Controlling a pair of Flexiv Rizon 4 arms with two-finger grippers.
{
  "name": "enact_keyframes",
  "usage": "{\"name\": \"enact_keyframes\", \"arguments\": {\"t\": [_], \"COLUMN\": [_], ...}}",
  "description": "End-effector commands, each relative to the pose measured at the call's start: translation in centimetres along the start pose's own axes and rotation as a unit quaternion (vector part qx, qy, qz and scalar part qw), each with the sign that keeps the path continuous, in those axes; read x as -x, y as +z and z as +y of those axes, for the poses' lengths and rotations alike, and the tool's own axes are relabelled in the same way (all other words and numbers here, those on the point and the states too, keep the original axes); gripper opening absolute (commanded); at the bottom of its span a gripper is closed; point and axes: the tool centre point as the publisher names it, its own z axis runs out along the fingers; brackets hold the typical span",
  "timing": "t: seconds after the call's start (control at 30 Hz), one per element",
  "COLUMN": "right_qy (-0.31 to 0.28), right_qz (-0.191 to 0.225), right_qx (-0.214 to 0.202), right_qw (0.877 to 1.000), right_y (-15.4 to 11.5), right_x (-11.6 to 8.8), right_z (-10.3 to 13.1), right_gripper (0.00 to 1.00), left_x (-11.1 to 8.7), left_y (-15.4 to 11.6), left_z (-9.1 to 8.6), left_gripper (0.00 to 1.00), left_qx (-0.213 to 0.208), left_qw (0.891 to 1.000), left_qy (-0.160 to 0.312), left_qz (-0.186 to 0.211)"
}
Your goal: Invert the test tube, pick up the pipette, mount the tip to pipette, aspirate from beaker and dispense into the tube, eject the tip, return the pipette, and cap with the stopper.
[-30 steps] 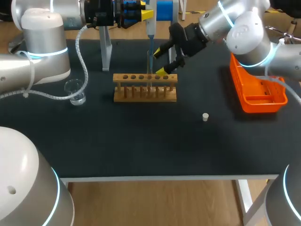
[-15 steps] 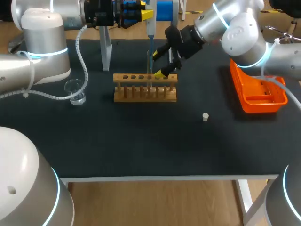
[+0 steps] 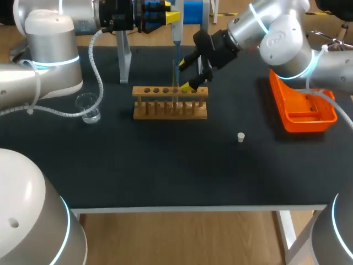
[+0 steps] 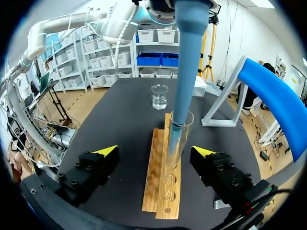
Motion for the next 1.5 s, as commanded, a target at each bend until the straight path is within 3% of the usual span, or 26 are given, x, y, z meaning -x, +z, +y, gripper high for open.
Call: {"name": "enact_keyframes", "arguments": {"t": [0.03, 1.5], "right_qy": [0.0, 0.0], "right_qz": [0.001, 0.001], "right_qx": [-0.001, -0.001], "right_qw": [1.0, 1.0], "right_y": [0.0, 0.0], "right_x": [0.1, 0.1], "right_z": [0.0, 0.0], "right_gripper": [1.0, 1.0], "left_x": [-0.2, -1.0], "left_y": [0.3, 0.6], "left_z": [-0.3, -2.8], "left_gripper": [0.0, 0.0], "left_qx": [0.003, 0.011], "left_qw": [1.0, 1.0], "left_qy": [0.001, 0.029], "left_qz": [-0.002, -0.006]}}
